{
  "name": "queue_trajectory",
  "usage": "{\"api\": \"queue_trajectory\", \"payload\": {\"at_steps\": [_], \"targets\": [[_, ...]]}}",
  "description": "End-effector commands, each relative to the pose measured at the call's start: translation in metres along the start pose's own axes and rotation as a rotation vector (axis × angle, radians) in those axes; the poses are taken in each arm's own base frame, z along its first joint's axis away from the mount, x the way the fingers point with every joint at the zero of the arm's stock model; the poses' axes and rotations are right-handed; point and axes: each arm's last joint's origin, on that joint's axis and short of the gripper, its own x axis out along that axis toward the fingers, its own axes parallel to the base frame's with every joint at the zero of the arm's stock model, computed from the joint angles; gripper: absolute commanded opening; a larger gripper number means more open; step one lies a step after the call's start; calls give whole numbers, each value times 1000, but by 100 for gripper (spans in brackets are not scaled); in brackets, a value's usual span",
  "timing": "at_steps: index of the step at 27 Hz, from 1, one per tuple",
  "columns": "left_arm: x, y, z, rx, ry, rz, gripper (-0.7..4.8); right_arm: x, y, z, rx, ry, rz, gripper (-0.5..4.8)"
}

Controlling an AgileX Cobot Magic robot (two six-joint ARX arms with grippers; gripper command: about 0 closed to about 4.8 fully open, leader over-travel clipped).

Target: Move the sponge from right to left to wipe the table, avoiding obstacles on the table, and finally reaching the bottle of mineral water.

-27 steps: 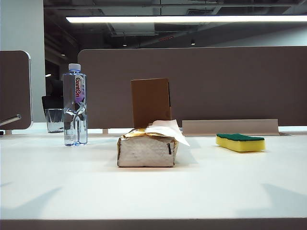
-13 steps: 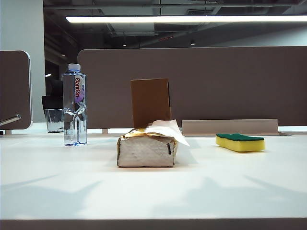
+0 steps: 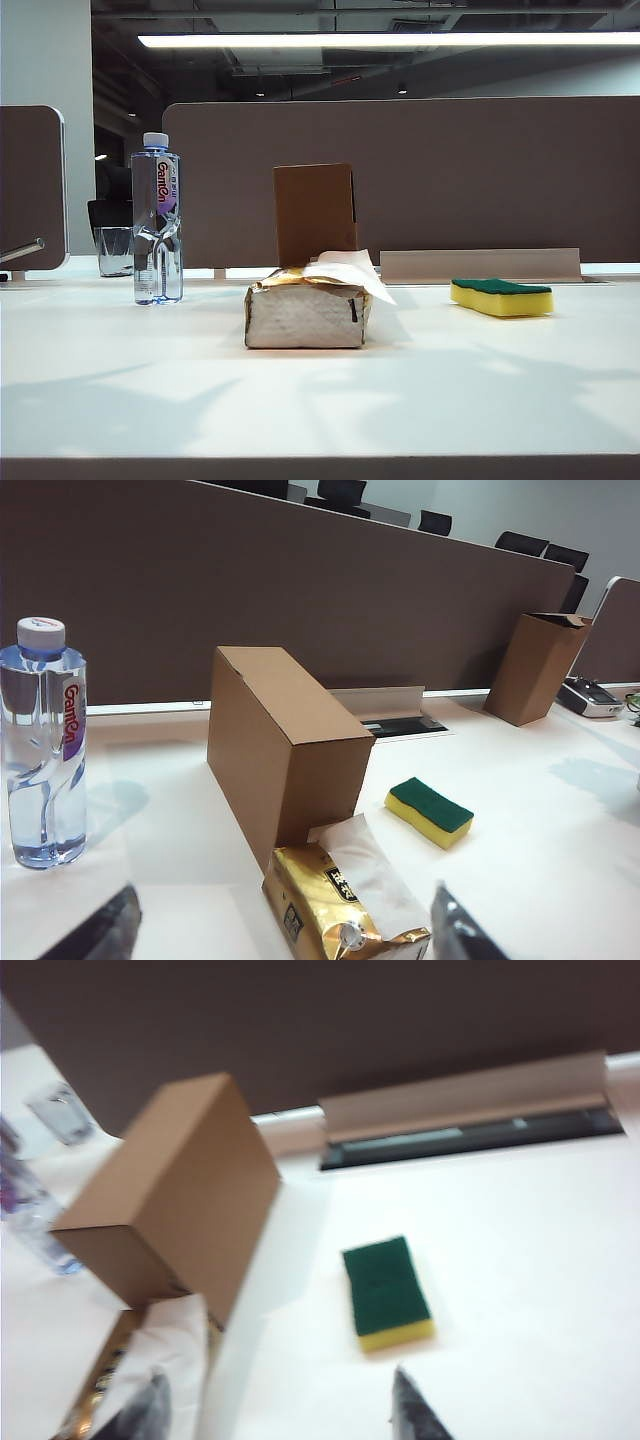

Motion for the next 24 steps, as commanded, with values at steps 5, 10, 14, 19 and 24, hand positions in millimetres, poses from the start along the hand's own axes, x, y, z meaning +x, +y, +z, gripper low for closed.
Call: {"api": "queue_trajectory", "payload": {"at_steps": [5, 10, 14, 19, 24], "targets": [[0, -1, 2, 6, -9, -20, 376, 14, -15, 9, 38, 12, 15, 290], [3, 0, 1, -2, 10, -42, 376, 33, -21, 6, 54, 64, 30, 298], [5, 1, 0, -9, 22, -48, 376, 50, -26, 2, 69, 111, 24, 298], [8, 3, -2, -19, 40, -61, 376, 67, -32, -3, 84, 156, 33, 315], [11, 4, -3, -30, 61, -96, 377, 84, -38, -9, 99, 201, 23, 339]]}}
